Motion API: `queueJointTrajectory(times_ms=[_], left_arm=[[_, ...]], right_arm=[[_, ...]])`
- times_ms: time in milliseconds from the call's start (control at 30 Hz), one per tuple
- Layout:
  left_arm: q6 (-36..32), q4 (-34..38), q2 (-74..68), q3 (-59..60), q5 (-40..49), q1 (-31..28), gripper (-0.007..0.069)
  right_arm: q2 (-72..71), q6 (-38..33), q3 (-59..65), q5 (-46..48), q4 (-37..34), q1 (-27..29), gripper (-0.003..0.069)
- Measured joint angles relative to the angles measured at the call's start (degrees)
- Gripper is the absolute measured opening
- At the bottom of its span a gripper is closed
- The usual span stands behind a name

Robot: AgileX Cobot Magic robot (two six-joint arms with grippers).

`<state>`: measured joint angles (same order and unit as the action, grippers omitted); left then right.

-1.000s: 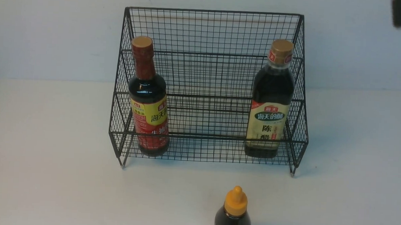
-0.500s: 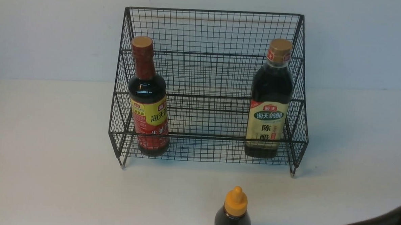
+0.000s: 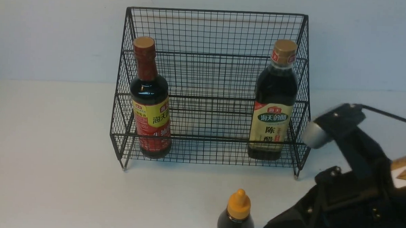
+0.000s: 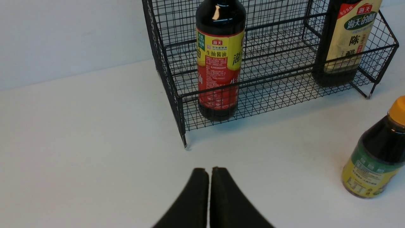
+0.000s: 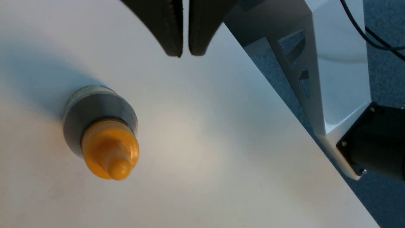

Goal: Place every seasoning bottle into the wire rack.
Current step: Use the right arm to grab the condiment bottle closest to it

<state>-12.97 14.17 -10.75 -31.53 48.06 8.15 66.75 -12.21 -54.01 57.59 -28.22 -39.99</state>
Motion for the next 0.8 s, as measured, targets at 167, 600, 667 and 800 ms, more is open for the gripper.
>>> queueJointTrajectory(times_ms=[167,600,667,800], left_arm=[[0.00,0.12,0.00,0.00,-0.12,0.00,-0.0005],[-0.05,0.12,0.00,0.00,-0.66,0.00,-0.0005],[-0.09,0.12,0.00,0.00,-1.14,0.00,-0.0005],[-0.12,0.12,0.00,0.00,-1.78,0.00,-0.0005]], right_arm=[[4.36,6.20,-4.58,-0.13,7.03,-4.58,0.0235],[13.14,9.07,-5.18,-7.74,11.51,-4.88,0.0643],[14.79,9.07,-5.18,-8.69,12.90,-4.88,0.0654],[16.26,9.19,-5.18,-9.01,13.73,-4.88,0.0650]])
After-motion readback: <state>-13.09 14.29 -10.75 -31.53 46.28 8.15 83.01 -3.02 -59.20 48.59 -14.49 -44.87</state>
